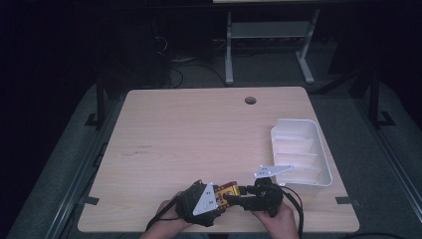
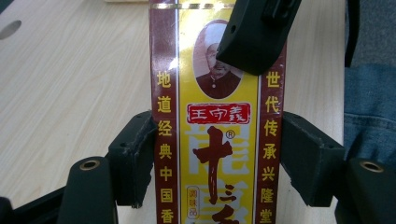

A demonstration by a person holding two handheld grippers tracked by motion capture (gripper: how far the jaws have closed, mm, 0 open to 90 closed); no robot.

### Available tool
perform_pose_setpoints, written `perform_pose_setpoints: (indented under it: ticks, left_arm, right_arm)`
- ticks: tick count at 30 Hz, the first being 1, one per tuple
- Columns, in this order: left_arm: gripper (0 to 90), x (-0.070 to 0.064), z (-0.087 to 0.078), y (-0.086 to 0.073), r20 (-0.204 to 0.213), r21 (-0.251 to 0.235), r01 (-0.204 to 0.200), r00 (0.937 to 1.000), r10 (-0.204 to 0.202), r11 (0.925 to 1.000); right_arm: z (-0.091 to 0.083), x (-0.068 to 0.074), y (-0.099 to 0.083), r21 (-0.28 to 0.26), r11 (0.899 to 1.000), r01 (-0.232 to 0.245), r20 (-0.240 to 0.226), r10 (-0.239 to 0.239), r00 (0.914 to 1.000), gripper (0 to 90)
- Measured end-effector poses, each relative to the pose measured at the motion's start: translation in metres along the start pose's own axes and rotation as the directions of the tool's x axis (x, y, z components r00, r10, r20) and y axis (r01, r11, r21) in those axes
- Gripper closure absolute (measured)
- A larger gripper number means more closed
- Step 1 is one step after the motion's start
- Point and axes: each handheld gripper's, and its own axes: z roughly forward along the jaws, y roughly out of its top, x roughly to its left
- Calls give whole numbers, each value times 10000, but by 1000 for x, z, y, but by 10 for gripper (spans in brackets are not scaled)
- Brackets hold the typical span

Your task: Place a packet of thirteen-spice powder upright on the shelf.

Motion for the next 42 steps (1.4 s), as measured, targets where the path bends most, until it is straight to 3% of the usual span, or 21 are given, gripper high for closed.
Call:
perform_pose_setpoints:
  ticks: [7,10,13,19,21,24,26,32,35,42]
  left_arm:
    - [320,-2,-1,1,-247,-12,-221,9995,221,9998]
    - [300,-2,-1,1,-257,-42,-274,9993,272,9996]
    - [289,0,-2,-1,-155,-4,-291,9995,291,9996]
    - [280,-1,-2,0,-32,-116,-259,9997,259,9996]
    - [276,0,-1,-1,149,-46,-237,9996,237,9997]
    - [280,1,-2,-4,104,104,-219,9997,218,9997]
    - [284,3,-2,-5,86,179,-144,9999,142,9997]
    - [275,20,-9,-18,-57,147,701,9975,-700,9974]
    - [275,26,-12,-22,-144,189,845,9963,-842,9962]
    - [275,33,-20,-28,-295,-30,1273,9914,-1273,9919]
  right_arm:
    - [-1,4,1,-115,9999,90,103,-88,9999,571]
    - [-2,4,1,-200,9998,1,-59,-2,10000,604]
    - [-1,6,0,-288,9996,18,-339,-28,9994,642]
    - [-6,5,0,-395,9992,114,-389,-129,9992,670]
    - [-6,5,0,-382,9991,167,-394,-182,9991,672]
    - [-6,6,-1,-384,9989,262,-350,-275,9990,679]
    - [-6,6,-1,-397,9988,298,-325,-311,9990,680]
    - [-12,1,-1,-510,9981,356,-138,-364,9992,680]
    - [-15,0,-1,-536,9978,378,-48,-381,9993,680]
    - [-21,4,3,-494,9946,916,405,-896,9952,681]
